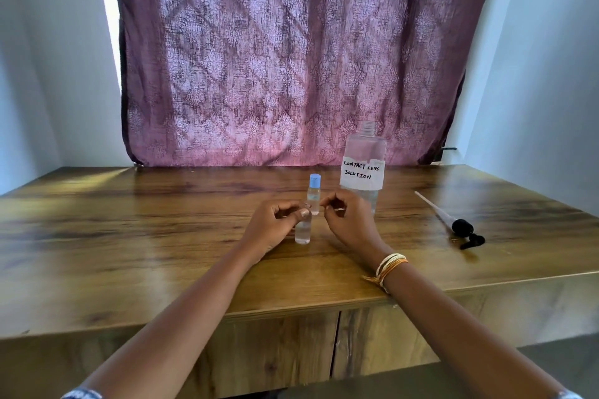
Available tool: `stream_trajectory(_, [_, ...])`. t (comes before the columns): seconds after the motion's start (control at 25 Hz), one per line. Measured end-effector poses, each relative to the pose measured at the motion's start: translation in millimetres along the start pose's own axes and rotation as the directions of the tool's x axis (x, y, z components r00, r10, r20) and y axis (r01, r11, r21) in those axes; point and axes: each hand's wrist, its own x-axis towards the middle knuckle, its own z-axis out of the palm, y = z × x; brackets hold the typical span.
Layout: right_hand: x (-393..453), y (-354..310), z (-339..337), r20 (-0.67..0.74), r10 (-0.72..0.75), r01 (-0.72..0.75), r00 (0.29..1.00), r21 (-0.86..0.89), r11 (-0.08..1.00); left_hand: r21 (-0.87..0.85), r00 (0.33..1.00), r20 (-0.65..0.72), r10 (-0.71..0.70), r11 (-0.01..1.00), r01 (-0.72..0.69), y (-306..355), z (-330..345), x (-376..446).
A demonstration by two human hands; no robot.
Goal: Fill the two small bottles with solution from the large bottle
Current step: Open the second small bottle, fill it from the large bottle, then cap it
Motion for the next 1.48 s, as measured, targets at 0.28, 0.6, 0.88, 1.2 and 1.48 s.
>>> stream_trajectory(0.28, [9.8,-0.9,16.9,0.236,0.194,-0.157,0.952,-0.169,0.973,-0.012,1.0,-0.025,-0.001,1.0,0.001,-1.6,-24.3,-7.2])
stream_trajectory(0.6, [29.4,-8.3,46.4,0.322,0.073,0.039,0.944,-0.328,0.944,-0.03,0.996,-0.087,-0.019,0.999,0.016,-5.0,-32.3,-8.6])
stream_trajectory(0.88, [33.6,-7.1,56.1,0.276,0.051,0.045,0.96,-0.329,0.943,-0.015,0.996,-0.085,0.005,1.0,-0.006,-7.7,-30.7,-7.4])
stream_trajectory(1.2, [27.2,-16.7,34.0,0.079,-0.013,0.007,0.997,0.077,0.997,-0.045,0.998,-0.055,-0.026,0.999,0.023,-14.4,-33.5,-6.0])
stream_trajectory(1.48, [27.5,-19.5,28.4,0.24,0.04,-0.136,0.97,0.396,0.908,-0.055,0.996,-0.061,-0.062,0.997,0.058,-18.9,-35.3,-5.8])
